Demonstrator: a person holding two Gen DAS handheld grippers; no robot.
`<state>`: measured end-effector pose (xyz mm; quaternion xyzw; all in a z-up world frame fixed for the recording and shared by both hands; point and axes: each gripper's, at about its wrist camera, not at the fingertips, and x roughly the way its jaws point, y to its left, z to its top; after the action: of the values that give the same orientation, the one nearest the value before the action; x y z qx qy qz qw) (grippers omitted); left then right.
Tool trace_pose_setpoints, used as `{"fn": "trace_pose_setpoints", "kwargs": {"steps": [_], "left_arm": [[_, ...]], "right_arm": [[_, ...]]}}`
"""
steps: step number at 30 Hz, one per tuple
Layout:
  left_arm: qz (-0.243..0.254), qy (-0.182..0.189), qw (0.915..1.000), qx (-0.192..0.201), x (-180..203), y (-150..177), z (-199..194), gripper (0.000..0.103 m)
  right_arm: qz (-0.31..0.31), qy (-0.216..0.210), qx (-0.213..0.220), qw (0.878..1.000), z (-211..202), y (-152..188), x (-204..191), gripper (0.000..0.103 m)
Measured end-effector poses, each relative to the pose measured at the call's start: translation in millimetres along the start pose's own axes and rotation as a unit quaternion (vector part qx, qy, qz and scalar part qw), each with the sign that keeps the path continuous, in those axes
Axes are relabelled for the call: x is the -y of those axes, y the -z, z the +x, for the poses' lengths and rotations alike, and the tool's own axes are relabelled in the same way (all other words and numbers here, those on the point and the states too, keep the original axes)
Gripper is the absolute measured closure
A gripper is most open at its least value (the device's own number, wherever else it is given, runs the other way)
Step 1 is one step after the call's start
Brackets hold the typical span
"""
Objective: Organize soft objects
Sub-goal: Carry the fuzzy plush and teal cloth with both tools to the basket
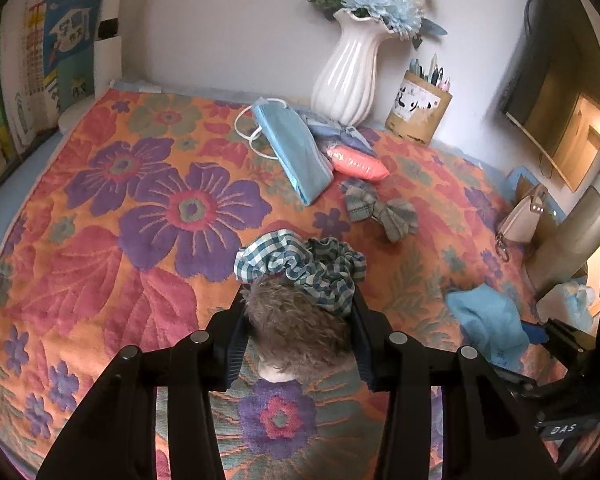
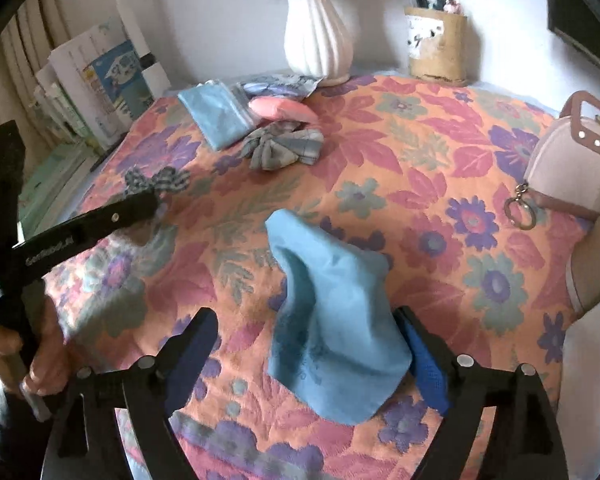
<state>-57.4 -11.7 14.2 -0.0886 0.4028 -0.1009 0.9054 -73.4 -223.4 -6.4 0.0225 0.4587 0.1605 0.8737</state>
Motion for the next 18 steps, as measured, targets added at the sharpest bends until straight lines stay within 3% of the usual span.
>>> {"fn": "trace_pose_setpoints", "kwargs": {"steps": [3, 6, 7, 10, 14, 18], "left_arm": [[0.009, 0.001, 1.0000, 0.001, 3, 0, 1, 0.061], [0.011, 0.002, 0.9999, 0.001, 4, 0, 1, 0.061], [0.011, 0.002, 0.9999, 0.002, 3, 0, 1, 0.061], [0.015, 0.005, 0.9999, 0.003, 5, 0, 0, 0.061], [0.027, 0.004, 0.9995, 0.015, 9, 1, -5, 0.061], [0.045, 0.012, 0.9986, 0.024, 21, 3, -15, 0.061]], "right_arm": [[0.004, 0.030, 0.012, 0.999, 5, -5, -6, 0.018], [-0.016, 0.080, 0.021, 0.996, 9, -7, -15, 0.045], [-0.020, 0.077, 0.025, 0.997, 7, -7, -17, 0.065], [-0.039, 0.073, 0.030, 0.996, 4, -3, -25, 0.086], [-0.015, 0.001, 0.021, 1.000, -5, 2, -21, 0.090], [0.012, -0.043, 0.022, 0.999, -22, 6, -17, 0.090]]}}
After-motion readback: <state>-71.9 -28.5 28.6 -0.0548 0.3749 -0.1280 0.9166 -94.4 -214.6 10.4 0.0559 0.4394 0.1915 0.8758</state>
